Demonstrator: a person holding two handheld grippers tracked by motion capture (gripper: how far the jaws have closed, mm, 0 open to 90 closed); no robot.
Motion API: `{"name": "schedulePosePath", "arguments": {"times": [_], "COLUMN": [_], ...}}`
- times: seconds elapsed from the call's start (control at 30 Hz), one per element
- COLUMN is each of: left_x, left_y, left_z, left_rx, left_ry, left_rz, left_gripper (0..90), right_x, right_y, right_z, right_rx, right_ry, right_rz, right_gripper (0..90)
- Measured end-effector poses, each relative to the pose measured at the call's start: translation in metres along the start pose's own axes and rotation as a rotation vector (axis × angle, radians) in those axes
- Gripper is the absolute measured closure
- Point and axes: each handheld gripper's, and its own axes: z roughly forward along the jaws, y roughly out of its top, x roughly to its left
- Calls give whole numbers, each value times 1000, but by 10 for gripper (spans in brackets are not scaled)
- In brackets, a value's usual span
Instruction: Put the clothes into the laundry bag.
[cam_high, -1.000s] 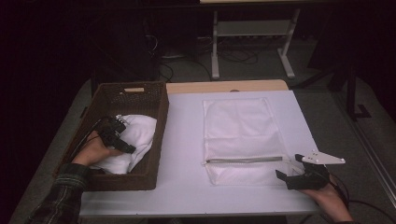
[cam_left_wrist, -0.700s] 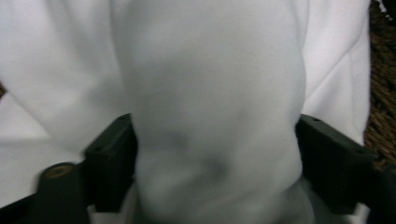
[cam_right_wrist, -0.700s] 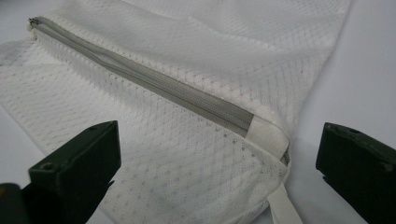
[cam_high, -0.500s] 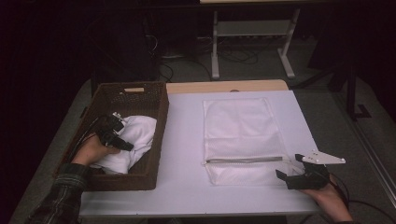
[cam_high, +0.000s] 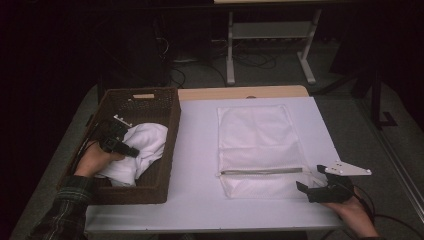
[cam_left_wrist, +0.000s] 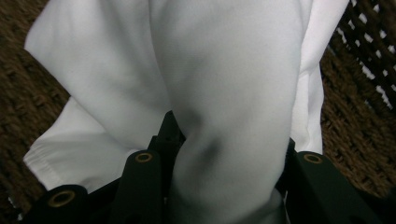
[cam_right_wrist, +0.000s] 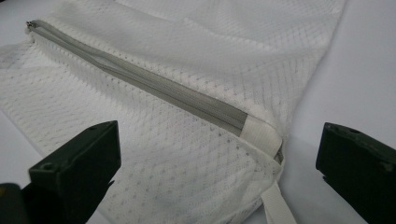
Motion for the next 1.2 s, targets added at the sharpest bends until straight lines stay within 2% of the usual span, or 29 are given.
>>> {"name": "schedulePosePath", "arguments": {"times": [0.13,0.27,0.4,0.6,0.8,0.87,1.2], "left_x": [5,5,4,0,-9,-15,-36], "left_y": [1,3,7,13,20,25,38], "left_z": [-13,-21,-34,-51,-69,-77,-89], "left_rx": [-55,-74,-114,-157,-196,-218,-260], "left_ry": [-10,-16,-37,-41,-69,-91,-147], "left_rz": [-27,-24,-23,-24,-8,3,54], "left_gripper": [601,600,600,600,600,600,600], "right_x": [0,0,0,-1,-1,-1,-1], "right_y": [0,0,0,0,0,0,0], "right_z": [0,0,-1,-1,-1,-1,-1], "right_rx": [0,-3,-4,-7,-8,-6,-8], "right_ry": [-2,-2,-3,-2,-3,-2,-3], "right_rz": [4,6,7,8,8,8,8], "right_gripper": [0,0,0,0,0,0,0]}}
